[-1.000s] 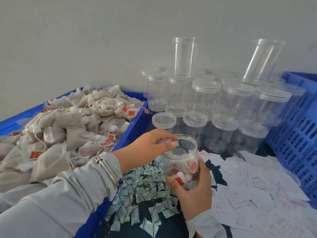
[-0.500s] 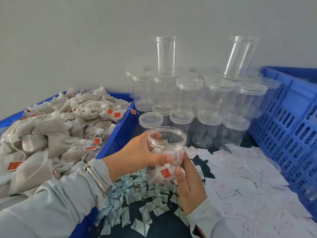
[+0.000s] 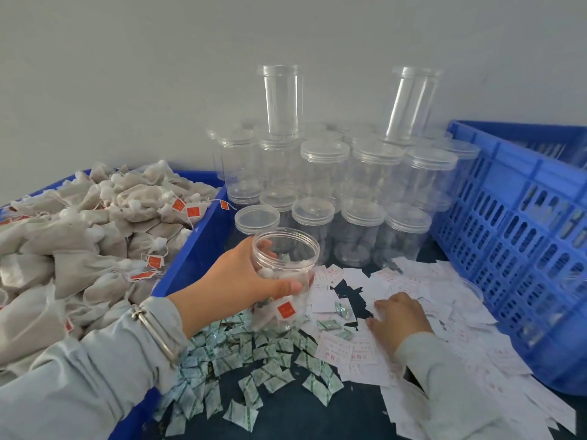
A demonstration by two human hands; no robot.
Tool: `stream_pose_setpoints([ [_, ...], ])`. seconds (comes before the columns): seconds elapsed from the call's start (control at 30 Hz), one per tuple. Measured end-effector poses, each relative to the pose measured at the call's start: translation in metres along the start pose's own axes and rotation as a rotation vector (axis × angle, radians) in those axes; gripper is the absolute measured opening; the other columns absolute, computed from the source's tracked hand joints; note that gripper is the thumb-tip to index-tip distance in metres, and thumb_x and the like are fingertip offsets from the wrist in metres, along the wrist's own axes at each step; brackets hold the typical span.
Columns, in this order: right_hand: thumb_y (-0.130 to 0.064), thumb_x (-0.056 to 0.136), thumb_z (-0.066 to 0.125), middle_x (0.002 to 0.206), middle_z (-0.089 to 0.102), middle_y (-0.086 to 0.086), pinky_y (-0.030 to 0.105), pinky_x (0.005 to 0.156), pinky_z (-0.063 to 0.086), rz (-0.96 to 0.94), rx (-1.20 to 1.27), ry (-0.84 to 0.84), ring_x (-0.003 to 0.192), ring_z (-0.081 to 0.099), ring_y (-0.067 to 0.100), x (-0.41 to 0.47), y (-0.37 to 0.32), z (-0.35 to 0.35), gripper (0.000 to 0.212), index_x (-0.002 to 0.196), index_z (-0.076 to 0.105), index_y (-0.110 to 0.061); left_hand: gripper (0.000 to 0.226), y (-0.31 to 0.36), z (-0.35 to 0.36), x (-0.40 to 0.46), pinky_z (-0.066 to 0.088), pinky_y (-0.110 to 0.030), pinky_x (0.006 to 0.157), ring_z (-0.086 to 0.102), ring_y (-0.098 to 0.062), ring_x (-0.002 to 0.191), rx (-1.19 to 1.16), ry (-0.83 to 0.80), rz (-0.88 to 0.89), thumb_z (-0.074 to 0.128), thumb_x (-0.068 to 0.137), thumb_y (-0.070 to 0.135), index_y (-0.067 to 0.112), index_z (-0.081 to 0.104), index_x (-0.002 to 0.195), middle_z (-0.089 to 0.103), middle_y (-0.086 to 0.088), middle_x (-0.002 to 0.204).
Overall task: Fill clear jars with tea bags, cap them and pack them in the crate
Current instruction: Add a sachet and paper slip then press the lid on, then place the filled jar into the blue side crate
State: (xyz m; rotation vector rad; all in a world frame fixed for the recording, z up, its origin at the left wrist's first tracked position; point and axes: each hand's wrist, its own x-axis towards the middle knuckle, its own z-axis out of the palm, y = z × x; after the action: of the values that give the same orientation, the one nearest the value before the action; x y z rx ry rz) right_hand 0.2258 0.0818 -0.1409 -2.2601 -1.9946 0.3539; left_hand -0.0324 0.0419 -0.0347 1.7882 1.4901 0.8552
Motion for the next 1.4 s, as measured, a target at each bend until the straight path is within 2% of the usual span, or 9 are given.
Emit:
stream_pose_setpoints([
  [0.2,-0.022,0.094,0.052,0.12,0.053,0.002,0.023,0.095,0.034,0.004,0.189,0.116,0.114,0.045,0.019,-0.003,-0.003,0.007,0.022,0.108,0.07,-0.02,0.071,-0.005,-0.001,0.002,0.038,-0.003,0.061,0.055,0.02,0.084,0.044,0.006,-0.049,0.073,0.035,0.071,0.048,0.044,0.096,0.059,0.033,0.092],
  [0.4,-0.02,0.093,0.054,0.135,0.049,0.002,0.023,0.1,0.034,0.022,0.217,0.12,0.121,0.048,0.018,-0.011,0.003,0.003,0.04,0.132,0.053,-0.019,0.072,-0.007,0.0,0.003,0.038,0.0,0.06,0.051,0.026,0.083,0.07,-0.009,-0.045,0.074,0.036,0.07,0.049,0.044,0.098,0.059,0.034,0.091],
  [0.53,-0.007,0.088,0.055,0.129,0.051,0.003,0.016,0.091,0.033,-0.003,0.319,0.19,0.11,0.053,0.016,-0.019,0.008,0.008,0.034,0.12,0.062,-0.011,0.085,-0.01,0.001,0.005,0.037,-0.005,0.065,0.054,0.016,0.088,0.085,-0.017,-0.046,0.075,0.038,0.069,0.045,0.042,0.113,0.059,0.028,0.099],
  [0.73,0.009,0.081,0.063,0.103,0.051,0.004,0.02,0.079,0.046,-0.083,0.588,0.535,0.082,0.058,0.018,-0.027,0.004,-0.001,0.017,0.091,0.07,-0.003,0.096,-0.012,0.001,0.006,0.036,-0.008,0.069,0.053,0.011,0.094,0.104,-0.044,-0.062,0.073,0.034,0.072,0.041,0.04,0.119,0.058,0.026,0.103],
  [0.8,0.011,0.079,0.065,0.105,0.05,0.004,0.01,0.074,0.047,-0.1,0.735,0.652,0.08,0.058,0.017,-0.03,0.0,-0.006,0.021,0.095,0.071,-0.001,0.094,-0.012,0.001,0.006,0.037,-0.007,0.07,0.053,0.012,0.095,0.102,-0.054,-0.059,0.074,0.035,0.071,0.042,0.04,0.118,0.058,0.027,0.103],
  [0.97,0.008,0.08,0.064,0.105,0.06,-0.004,-0.003,0.063,0.042,-0.082,1.096,0.497,0.083,0.061,-0.002,-0.031,-0.016,-0.02,0.036,0.101,0.069,-0.021,0.1,-0.011,0.001,0.005,0.04,-0.02,0.091,0.052,0.006,0.105,0.134,-0.089,-0.034,0.076,0.032,0.077,0.045,0.038,0.119,0.053,0.033,0.106],
  [1.1,0.004,0.078,0.068,0.097,0.067,-0.009,0.001,0.066,0.044,-0.266,1.138,0.576,0.083,0.06,-0.012,-0.047,-0.039,-0.046,0.039,0.074,0.067,-0.035,0.096,-0.012,0.002,0.003,0.04,-0.021,0.093,0.052,0.006,0.108,0.131,-0.116,-0.019,0.075,0.036,0.072,0.045,0.038,0.119,0.052,0.033,0.108],
  [1.3,-0.005,0.082,0.069,0.078,0.07,-0.022,0.01,0.064,0.051,-0.647,1.208,0.608,0.078,0.068,-0.001,-0.068,-0.078,-0.1,0.031,0.08,0.068,-0.036,0.098,-0.012,0.001,0.003,0.041,-0.016,0.088,0.053,0.008,0.107,0.103,-0.148,-0.002,0.078,0.037,0.068,0.041,0.04,0.124,0.057,0.026,0.111],
  [1.4,-0.004,0.081,0.069,0.079,0.068,-0.022,0.01,0.063,0.051,-0.688,0.958,0.545,0.078,0.067,0.0,-0.066,-0.098,-0.104,0.029,0.083,0.071,-0.033,0.094,-0.011,0.001,0.001,0.043,-0.02,0.093,0.054,0.006,0.109,0.102,-0.149,0.017,0.084,0.045,0.058,0.037,0.044,0.127,0.059,0.023,0.114],
])
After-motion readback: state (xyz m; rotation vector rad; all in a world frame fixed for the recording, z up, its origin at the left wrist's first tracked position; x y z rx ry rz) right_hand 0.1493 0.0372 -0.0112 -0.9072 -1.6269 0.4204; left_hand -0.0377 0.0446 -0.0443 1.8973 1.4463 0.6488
